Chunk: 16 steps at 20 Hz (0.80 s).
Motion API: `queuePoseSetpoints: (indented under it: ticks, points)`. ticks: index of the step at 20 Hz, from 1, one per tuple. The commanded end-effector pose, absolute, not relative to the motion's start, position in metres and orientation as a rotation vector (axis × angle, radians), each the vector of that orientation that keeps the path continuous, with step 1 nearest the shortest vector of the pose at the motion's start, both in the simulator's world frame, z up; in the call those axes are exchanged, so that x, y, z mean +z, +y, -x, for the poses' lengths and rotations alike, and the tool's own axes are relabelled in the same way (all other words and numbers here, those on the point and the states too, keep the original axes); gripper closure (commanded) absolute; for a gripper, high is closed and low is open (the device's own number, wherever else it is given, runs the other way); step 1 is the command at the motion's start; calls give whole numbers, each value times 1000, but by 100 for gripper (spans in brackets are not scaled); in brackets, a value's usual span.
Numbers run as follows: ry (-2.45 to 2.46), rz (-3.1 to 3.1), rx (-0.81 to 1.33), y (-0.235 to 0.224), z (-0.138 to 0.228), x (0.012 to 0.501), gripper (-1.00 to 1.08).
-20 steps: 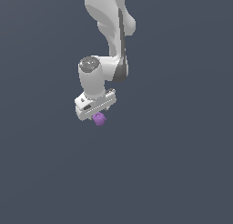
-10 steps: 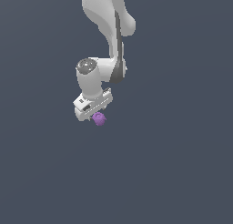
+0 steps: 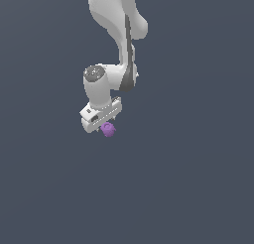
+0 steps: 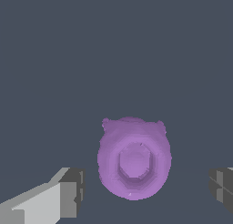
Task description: Pick up the object and move it to a goal position.
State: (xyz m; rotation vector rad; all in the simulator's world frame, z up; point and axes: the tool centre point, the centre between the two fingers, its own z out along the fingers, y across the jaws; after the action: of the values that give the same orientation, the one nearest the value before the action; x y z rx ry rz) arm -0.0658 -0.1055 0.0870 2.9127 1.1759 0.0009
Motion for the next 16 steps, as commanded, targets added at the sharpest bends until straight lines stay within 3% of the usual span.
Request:
queuePoseSetpoints:
  ticks: [1,13,14,16]
  points:
    - [1177,-2913,0,-105,66,80,-92]
    - [1181,-2911,0,-106,66,41,-92]
    - [1181,-2911,0,-106,66,41,108]
    - [1181,-2911,0,-106,66,41,108]
